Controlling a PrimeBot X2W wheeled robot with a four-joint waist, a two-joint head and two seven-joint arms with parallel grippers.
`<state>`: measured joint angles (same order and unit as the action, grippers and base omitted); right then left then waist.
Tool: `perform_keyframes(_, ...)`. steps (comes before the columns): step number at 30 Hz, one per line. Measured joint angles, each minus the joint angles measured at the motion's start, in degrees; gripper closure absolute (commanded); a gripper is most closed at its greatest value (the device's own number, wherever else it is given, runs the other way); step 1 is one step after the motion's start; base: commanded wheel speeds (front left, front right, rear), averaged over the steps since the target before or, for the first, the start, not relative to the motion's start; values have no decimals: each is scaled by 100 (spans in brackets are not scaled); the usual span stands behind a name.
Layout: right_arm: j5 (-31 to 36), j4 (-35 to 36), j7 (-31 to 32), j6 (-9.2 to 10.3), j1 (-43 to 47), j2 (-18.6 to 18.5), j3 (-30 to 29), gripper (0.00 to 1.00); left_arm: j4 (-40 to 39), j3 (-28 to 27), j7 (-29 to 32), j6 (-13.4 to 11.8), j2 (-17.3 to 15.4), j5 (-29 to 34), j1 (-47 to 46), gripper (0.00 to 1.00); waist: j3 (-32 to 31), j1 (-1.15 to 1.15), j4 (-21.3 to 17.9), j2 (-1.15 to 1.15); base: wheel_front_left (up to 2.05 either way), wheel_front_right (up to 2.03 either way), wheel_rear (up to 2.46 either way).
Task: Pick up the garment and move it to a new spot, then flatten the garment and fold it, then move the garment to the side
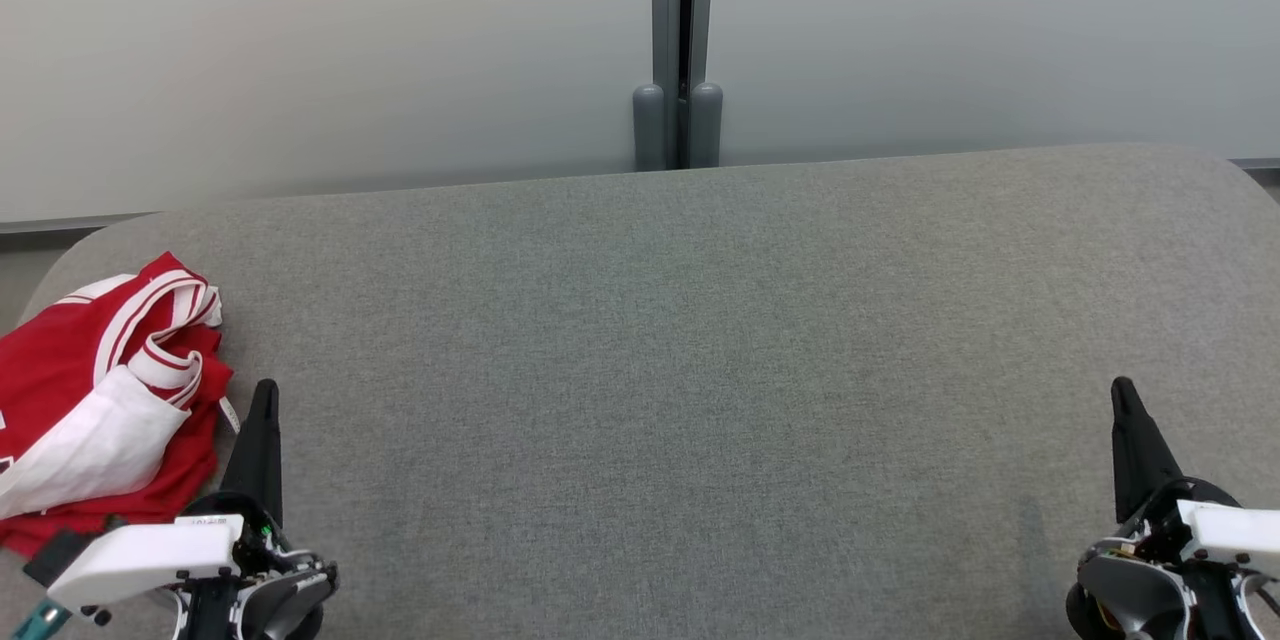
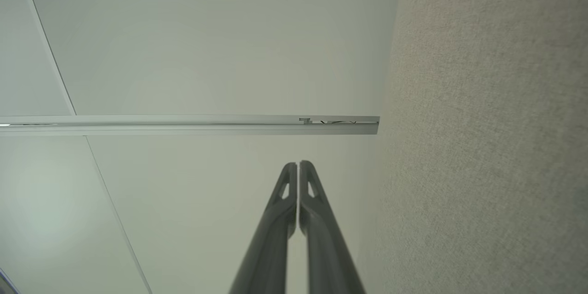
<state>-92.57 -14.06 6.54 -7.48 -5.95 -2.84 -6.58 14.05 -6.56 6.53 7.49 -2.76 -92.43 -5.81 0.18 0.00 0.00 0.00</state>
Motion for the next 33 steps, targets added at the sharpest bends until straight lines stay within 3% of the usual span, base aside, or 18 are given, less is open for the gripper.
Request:
perform_keyframes(15,216,7,-249,0,135,-4,115,0,-26,233,-323,-5,13,168,143,0,-19,0,1,0,0,0,0)
perform_keyframes(33,2323,312,-766,0,120,-318,350,0,-550,570,-779,-5,-127,2184,72,0,-108,0,29,0,0,0,0)
